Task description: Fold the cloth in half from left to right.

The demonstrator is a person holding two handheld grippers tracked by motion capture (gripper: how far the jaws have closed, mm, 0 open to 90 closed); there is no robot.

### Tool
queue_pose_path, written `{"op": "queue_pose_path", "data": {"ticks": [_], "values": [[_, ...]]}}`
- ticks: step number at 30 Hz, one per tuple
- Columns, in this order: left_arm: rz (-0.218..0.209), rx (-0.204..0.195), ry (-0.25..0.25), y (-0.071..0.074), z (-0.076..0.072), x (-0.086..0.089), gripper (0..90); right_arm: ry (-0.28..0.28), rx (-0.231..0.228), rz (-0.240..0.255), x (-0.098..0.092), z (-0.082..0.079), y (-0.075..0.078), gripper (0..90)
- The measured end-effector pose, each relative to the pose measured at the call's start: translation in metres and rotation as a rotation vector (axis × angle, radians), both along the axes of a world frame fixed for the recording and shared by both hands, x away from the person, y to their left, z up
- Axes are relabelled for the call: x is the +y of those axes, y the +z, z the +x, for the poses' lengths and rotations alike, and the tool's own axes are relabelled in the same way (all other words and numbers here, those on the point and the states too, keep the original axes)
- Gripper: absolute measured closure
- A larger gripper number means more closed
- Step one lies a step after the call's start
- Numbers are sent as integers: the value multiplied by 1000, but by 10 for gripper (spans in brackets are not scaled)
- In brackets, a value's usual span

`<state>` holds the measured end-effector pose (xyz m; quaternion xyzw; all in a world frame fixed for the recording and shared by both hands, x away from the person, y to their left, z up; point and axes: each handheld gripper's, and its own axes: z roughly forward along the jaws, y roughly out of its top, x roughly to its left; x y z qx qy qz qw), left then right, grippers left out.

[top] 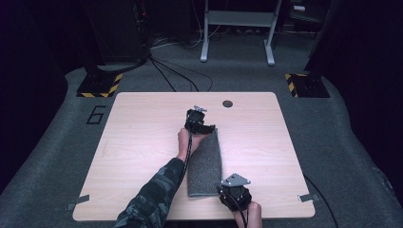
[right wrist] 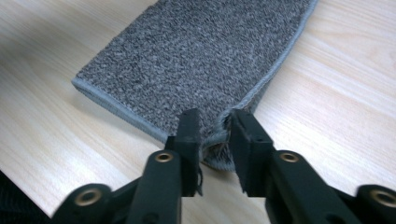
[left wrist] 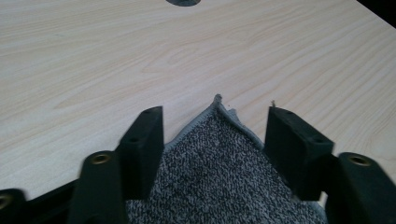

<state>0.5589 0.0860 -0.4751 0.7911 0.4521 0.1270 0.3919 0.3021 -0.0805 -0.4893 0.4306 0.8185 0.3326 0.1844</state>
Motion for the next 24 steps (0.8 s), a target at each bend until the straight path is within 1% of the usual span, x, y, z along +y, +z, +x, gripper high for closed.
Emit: {"op": "queue_pose_path", "data": {"ticks": [1, 2, 3, 4, 6, 7, 8, 9, 10, 11, 13, 16, 17, 18, 19, 21, 22, 23, 24], "values": [[-3, 9, -7, 3, -1, 3, 270, 2, 0, 0, -3, 0, 1, 671], [-3, 9, -7, 3, -1, 3, 259, 2, 0, 0, -3, 0, 1, 671], [-3, 11, -6, 4, -3, 5, 259, -5, -3, 6, -5, -1, 2, 633], [-3, 11, -9, 6, -4, 8, 236, -8, -4, 8, -8, -1, 3, 602], [-4, 18, -10, 8, -9, 15, 221, -19, -16, 27, -14, 0, 5, 544], [-13, 23, -8, 9, -13, 19, 204, -30, -19, 36, -17, 2, 6, 502], [12, 24, -25, 10, -17, 24, 195, -42, -17, 42, -20, 3, 7, 476], [46, 27, -44, 11, -28, 34, 185, -68, -14, 61, -25, 8, 7, 417], [46, 27, -44, 11, -28, 34, 180, -68, -14, 61, -25, 8, 7, 417], [54, 32, -47, 10, -35, 39, 180, -66, -18, 66, -27, 11, 7, 402], [79, 40, -57, 5, -50, 49, 178, -82, -2, 71, -30, 16, 4, 383], [114, 57, -67, -7, -68, 61, 181, -92, 25, 60, -31, 23, -4, 363], [124, 71, -69, -11, -71, 63, 184, -95, 38, 56, -30, 26, -8, 356], [132, 74, -67, -16, -74, 65, 184, -95, 38, 56, -30, 26, -8, 356], [149, 80, -63, -21, -75, 66, 187, -96, 53, 47, -28, 27, -12, 351], [165, 96, -68, -26, -76, 67, 187, -95, 54, 39, -28, 27, -14, 350], [179, 91, -67, -28, -77, 67, 187, -92, 57, 32, -27, 27, -15, 350], [184, 91, -68, -29, -77, 68, 189, -100, 66, 29, -26, 26, -17, 348], [190, 85, -66, -30, -77, 68, 189, -94, 69, 23, -27, 26, -19, 345]]}}
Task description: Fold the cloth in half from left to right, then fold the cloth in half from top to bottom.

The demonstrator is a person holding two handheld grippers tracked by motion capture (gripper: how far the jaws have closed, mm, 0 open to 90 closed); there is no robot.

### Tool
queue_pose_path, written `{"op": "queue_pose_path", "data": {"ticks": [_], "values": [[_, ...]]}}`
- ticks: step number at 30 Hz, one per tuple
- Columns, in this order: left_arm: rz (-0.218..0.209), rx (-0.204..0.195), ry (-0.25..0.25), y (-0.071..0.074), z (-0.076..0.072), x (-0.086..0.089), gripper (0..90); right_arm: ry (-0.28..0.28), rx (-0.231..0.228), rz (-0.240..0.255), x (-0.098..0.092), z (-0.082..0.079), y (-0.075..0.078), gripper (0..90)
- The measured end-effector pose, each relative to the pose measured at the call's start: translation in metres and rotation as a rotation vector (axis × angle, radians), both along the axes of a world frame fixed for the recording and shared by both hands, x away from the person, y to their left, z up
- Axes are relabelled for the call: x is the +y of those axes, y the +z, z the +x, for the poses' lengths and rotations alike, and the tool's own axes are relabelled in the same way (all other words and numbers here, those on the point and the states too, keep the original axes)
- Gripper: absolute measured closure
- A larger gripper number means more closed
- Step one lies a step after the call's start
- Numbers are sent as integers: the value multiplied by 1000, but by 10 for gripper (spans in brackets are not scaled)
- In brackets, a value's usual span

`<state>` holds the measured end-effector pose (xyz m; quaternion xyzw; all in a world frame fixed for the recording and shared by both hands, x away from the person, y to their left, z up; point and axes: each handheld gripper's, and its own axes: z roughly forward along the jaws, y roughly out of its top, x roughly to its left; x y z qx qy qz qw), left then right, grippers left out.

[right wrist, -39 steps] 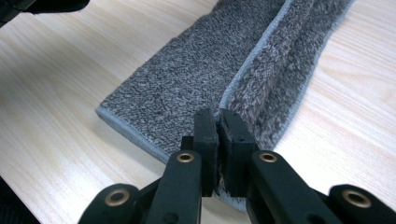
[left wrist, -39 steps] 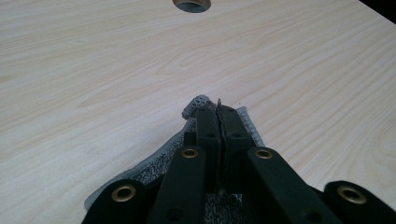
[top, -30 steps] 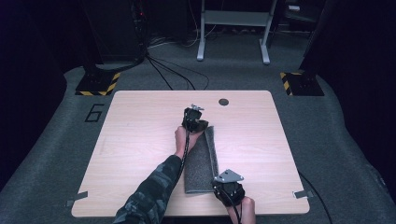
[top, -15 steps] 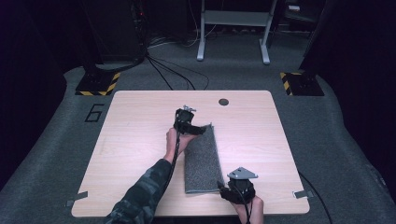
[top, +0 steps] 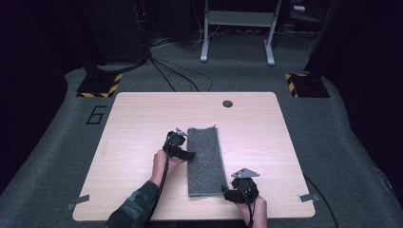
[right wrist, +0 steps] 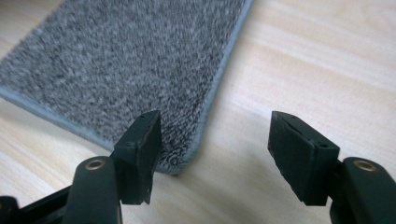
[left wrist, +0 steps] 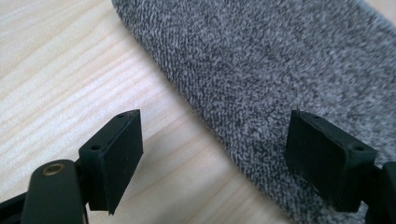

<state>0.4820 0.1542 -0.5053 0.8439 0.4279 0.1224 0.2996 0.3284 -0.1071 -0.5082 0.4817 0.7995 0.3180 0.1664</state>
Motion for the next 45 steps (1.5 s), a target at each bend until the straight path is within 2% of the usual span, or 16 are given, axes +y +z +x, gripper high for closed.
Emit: {"op": "queue_pose_path", "data": {"ticks": [3, 5, 8, 15, 16, 17, 24, 25, 27, 30, 31, 32, 33, 34, 38, 45], "values": [[23, -2, 1, -2, 1, 3, 189, -4, 17, -8, 1, -2, -5, 344], [31, -1, 4, -5, 3, 5, 186, 3, 9, -15, 0, -3, -6, 345], [27, -11, 14, -6, 3, 8, 180, -1, 13, -11, 1, -6, -6, 344], [25, -21, 20, -6, -5, 17, 179, 36, 9, -17, 8, -10, -7, 330], [22, -21, 19, -7, -6, 18, 177, 47, 7, -22, 10, -10, -7, 302], [23, -19, 21, -6, -7, 19, 171, 43, 21, -14, 11, -12, -5, 302], [-61, -41, 42, 2, -6, 33, 151, 82, -13, 56, 0, -5, 8, 164], [-75, -31, 43, 2, -5, 35, 151, 80, -21, 66, -2, -1, 10, 153], [-74, -23, 44, 2, -3, 38, 149, 74, -23, 74, -6, 13, 18, 144], [-79, -23, 53, 2, -2, 38, 147, 63, -14, 82, -7, 25, 21, 141], [-75, -22, 50, 3, -1, 39, 147, 74, -20, 76, -9, 38, 23, 137], [-79, -20, 52, 3, -1, 39, 147, 74, -20, 76, -9, 38, 23, 137], [-84, -23, 57, 3, 0, 39, 147, 69, -8, 85, -9, 50, 24, 136], [-82, -21, 52, 4, 0, 39, 147, 69, -8, 85, -9, 50, 24, 136], [-95, -30, 62, 8, 4, 39, 147, 71, -3, 94, -10, 74, 26, 133], [-107, -8, 64, 12, 18, 37, 145, 77, 30, 110, -4, 117, 30, 125]]}}
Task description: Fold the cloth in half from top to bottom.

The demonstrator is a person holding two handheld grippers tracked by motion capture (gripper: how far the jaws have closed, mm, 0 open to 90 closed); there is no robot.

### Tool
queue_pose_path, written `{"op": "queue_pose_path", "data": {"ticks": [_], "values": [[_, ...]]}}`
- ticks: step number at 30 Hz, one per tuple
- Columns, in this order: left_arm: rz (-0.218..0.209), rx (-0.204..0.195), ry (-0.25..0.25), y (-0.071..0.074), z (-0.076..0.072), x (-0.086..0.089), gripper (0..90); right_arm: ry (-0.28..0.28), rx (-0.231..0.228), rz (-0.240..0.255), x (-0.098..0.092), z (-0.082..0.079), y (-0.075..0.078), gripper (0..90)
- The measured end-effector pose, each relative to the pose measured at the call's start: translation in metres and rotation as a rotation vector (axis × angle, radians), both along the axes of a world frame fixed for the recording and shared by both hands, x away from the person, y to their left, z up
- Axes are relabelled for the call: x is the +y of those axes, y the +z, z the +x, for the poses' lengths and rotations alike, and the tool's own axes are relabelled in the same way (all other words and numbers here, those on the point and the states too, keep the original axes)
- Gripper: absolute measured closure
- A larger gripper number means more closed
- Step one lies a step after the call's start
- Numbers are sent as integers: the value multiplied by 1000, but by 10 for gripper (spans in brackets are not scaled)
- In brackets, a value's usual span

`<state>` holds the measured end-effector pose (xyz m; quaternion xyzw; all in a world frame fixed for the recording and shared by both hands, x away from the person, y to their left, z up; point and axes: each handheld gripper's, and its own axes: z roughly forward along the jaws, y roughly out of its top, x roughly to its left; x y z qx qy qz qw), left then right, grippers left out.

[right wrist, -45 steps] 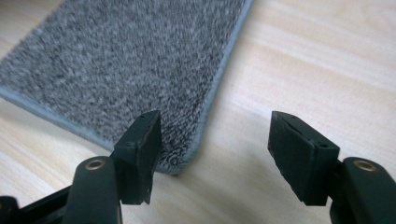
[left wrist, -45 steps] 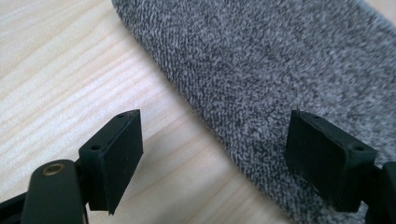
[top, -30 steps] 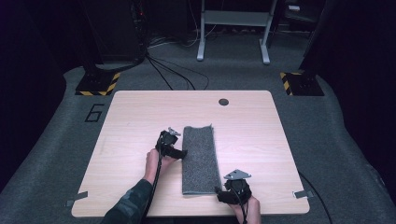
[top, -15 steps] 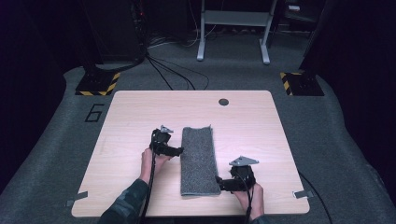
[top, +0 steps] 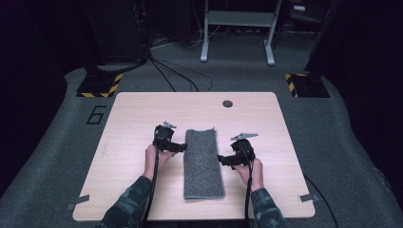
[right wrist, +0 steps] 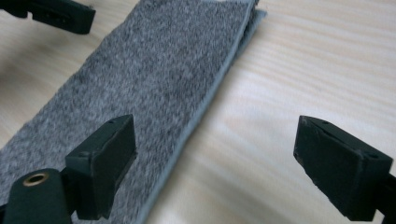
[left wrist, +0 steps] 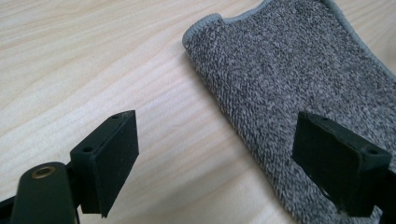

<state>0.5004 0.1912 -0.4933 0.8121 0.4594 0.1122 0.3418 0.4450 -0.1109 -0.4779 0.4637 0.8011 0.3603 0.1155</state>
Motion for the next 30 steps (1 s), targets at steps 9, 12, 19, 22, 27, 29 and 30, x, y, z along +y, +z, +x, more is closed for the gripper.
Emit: {"op": "queue_pose_path", "data": {"ticks": [9, 12, 19, 22, 27, 29, 30], "values": [[-21, 22, 14, -2, 19, -9, 148, 30, 21, -17, 16, 29, 1, 113], [-13, 24, 17, -2, 24, -11, 149, 39, 18, -26, 22, 42, 3, 114], [-20, 46, 44, -6, 37, -15, 160, 35, 35, -27, 30, 64, 3, 135], [-24, 55, 49, -7, 41, -14, 181, 31, 40, -35, 34, 73, 2, 148], [-32, 48, 57, -9, 45, -16, 232, 22, 48, -40, 39, 87, -2, 242], [-19, 45, 51, -10, 47, -16, 251, 19, 68, -37, 40, 92, -7, 280], [-22, 44, 52, -11, 47, -16, 258, 5, 65, -38, 40, 95, -8, 305]]}}
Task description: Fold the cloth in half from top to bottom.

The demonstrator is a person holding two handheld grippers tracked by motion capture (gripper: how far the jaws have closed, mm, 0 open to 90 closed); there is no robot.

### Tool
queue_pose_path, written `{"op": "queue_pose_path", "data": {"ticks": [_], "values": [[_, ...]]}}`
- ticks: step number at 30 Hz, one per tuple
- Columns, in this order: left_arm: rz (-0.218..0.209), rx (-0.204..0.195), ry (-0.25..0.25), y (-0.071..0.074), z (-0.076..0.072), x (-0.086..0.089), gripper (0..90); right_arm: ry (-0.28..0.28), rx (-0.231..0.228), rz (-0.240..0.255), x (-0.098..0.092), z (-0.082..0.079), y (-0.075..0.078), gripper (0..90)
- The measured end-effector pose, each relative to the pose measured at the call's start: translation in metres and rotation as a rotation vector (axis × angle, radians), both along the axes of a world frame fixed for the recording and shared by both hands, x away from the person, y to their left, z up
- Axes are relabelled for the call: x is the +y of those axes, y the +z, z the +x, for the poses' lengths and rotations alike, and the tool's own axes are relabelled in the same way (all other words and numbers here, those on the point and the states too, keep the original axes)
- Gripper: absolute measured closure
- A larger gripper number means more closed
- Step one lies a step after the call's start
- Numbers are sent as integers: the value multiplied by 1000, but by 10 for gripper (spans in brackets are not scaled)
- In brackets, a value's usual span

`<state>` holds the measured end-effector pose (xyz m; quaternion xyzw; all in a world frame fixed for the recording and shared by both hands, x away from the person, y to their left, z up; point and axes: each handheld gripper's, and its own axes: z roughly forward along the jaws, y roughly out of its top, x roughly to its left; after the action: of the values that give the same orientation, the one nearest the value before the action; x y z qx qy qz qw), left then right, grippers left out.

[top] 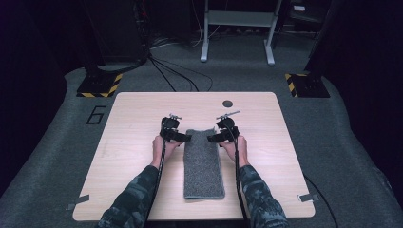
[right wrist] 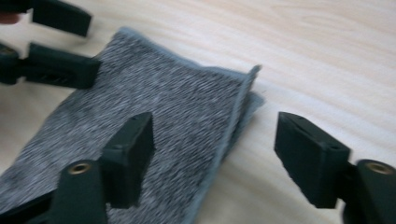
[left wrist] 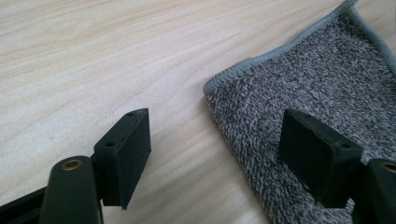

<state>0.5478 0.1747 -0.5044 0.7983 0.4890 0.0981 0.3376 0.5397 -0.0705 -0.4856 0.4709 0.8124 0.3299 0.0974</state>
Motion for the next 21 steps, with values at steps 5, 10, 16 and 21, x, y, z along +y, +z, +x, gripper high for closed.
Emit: {"op": "queue_pose_path", "data": {"ticks": [5, 10, 16, 21], "values": [[-21, 9, 25, -4, 3, 0, 307, -48, 12, 4, -1, 13, -4, 390], [-18, -1, 17, -4, 2, -2, 377, -64, 12, -1, 2, 20, -7, 461], [5, -19, 1, -4, 1, -7, 475, -62, 23, -56, 12, 25, -14, 556], [44, -36, -33, -3, 0, -13, 598, -65, 16, -31, 11, 25, -19, 665]]}}
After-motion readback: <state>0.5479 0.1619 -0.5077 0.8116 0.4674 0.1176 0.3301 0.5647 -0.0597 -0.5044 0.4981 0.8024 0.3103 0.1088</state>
